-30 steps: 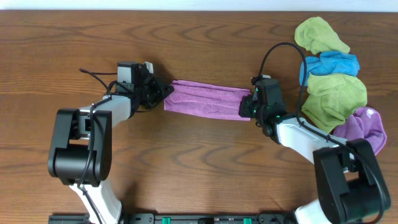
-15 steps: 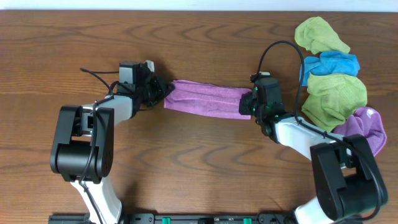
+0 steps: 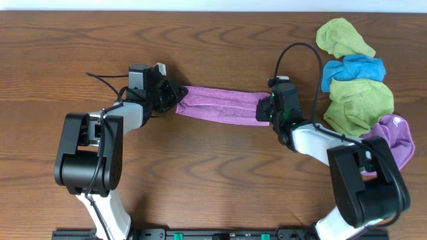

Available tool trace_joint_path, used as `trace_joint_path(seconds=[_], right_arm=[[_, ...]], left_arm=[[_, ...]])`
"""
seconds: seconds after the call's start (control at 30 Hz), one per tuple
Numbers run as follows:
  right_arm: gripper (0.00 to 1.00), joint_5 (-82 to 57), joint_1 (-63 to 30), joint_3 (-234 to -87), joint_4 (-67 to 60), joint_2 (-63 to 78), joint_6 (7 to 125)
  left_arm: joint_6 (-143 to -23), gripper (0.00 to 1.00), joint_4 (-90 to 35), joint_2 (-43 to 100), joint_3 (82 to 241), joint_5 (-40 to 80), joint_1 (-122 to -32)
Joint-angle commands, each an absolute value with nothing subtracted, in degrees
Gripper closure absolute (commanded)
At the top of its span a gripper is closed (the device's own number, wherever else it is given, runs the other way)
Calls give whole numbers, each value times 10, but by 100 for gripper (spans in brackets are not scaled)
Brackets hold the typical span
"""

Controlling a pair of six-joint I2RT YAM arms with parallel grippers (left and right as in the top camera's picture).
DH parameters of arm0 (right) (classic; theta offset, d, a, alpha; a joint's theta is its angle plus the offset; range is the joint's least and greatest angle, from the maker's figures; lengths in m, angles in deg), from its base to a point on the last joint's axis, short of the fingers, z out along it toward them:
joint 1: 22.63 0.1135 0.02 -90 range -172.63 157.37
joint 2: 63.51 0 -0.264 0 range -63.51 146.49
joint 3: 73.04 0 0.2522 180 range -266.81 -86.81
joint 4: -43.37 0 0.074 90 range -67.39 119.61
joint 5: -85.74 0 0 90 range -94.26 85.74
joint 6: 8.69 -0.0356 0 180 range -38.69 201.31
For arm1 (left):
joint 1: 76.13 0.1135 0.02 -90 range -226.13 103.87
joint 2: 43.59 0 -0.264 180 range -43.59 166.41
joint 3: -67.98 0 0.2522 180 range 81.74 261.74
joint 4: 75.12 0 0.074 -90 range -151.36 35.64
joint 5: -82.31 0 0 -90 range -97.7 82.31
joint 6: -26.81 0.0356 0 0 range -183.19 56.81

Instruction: Fold the cloth

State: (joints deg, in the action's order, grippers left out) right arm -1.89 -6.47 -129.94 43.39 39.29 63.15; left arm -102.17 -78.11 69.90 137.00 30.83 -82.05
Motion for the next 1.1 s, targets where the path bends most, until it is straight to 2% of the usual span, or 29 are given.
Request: trace_joint_path(seconds=[0.0,0.1,0.13,0.17,0.2,0.23,0.47,0.57,0.63,0.8,0.83,1.07], right_arm=[[99,61,-74,-1300,433,412,645],[98,63,-74,-1301,437,412,645],[89,63,-74,-1301,439,412,645],[77,63,-74,-1301,440,412,645],[62,63,-74,-1301,440,409,645],[52,63,-73,-1301,439,403,644],[41,62,-73,-1301,408,330,644],[38,62,-73,-1301,362,278,627],[36,60,-73,-1301,326,243,605],[31,18,-75,-1301,226,154,515],[30,5,-79,-1301,201,141,481],[26,-89,-103,-1300,157,171,355]], left_arm=[[-1008,94,-782,704,1386,240,-807],[-1005,94,-782,704,1386,233,-807],[-1004,90,-782,704,1386,233,-807],[-1004,82,-782,704,1386,234,-807],[-1002,57,-782,704,1386,234,-807],[-990,41,-782,704,1386,239,-805],[-979,32,-781,695,1388,311,-780],[-979,32,-779,678,1390,337,-773],[-979,40,-779,656,1390,349,-771],[-1005,91,-772,590,1390,359,-775],[-1020,94,-772,584,1390,359,-780],[-1030,94,-753,622,1391,326,-839]])
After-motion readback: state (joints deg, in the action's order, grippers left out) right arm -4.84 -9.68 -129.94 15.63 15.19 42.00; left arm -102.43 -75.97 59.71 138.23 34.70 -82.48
